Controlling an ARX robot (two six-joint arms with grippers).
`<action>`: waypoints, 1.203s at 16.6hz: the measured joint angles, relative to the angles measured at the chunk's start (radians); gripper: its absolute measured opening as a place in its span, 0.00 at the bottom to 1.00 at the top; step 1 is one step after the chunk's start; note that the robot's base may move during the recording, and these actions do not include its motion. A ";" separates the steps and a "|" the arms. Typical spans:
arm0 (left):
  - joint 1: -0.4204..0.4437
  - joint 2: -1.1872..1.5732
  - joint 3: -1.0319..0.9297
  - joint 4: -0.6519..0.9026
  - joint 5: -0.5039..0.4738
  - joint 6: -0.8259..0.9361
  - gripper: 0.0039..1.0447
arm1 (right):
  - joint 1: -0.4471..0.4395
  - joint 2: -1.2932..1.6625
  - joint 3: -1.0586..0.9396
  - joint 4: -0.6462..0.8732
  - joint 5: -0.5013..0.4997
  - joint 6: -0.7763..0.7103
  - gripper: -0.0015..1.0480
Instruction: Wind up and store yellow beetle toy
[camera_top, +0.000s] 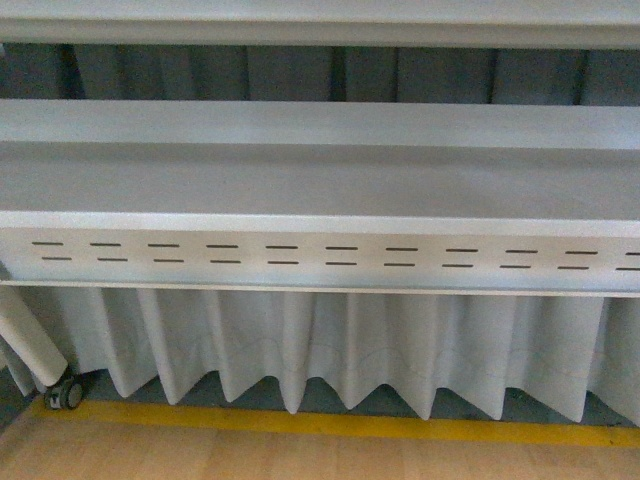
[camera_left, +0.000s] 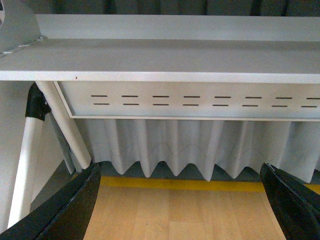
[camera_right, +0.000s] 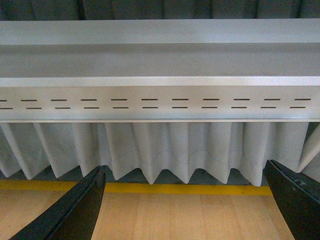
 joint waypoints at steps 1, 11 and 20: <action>0.000 0.000 0.000 0.000 0.000 0.000 0.94 | 0.000 0.000 0.000 0.000 0.000 0.000 0.94; 0.000 0.000 0.000 0.000 0.000 0.000 0.94 | 0.000 0.000 0.000 0.000 0.000 0.000 0.94; 0.000 0.000 0.000 0.000 0.000 0.000 0.94 | 0.000 0.000 0.000 0.000 0.000 0.000 0.94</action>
